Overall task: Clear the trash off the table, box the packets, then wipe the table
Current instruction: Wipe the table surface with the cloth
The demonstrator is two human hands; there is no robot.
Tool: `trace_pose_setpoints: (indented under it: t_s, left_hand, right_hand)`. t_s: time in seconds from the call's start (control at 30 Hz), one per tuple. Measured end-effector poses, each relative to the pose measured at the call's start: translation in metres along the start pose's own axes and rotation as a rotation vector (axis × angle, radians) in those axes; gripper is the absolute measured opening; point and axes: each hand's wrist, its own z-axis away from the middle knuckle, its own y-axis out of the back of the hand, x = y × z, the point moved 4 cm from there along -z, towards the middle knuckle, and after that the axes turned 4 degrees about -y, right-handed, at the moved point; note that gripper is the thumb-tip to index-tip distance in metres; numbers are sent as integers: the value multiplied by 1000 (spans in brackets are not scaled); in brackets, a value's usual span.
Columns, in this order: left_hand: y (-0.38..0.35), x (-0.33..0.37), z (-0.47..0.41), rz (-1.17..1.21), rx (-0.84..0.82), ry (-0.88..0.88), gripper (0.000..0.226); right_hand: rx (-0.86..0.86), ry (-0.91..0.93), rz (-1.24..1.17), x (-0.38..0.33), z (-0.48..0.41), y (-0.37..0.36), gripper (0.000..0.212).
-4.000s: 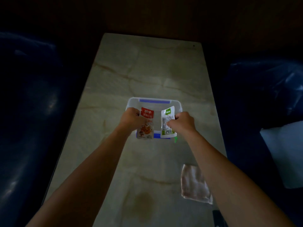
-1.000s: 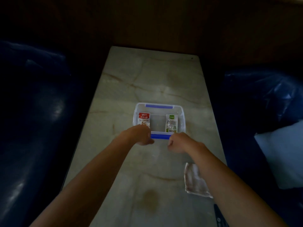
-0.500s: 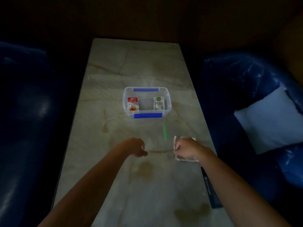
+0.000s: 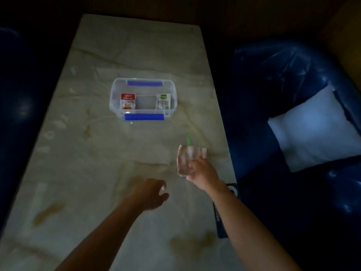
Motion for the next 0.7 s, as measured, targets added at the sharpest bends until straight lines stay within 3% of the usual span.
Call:
trace_pose_setpoints:
  t_s: [0.2, 0.53, 0.7]
  left_hand:
    - [-43, 21, 3, 42, 105, 5, 31]
    - [-61, 41, 29, -47, 280, -79, 38]
    - [-74, 28, 52, -57, 332, -89, 37]
  right_hand:
    - [86, 139, 68, 20, -4, -20, 23]
    - [200, 88, -469, 64, 57, 37, 23]
    - [151, 98, -487, 80, 100, 67, 16]
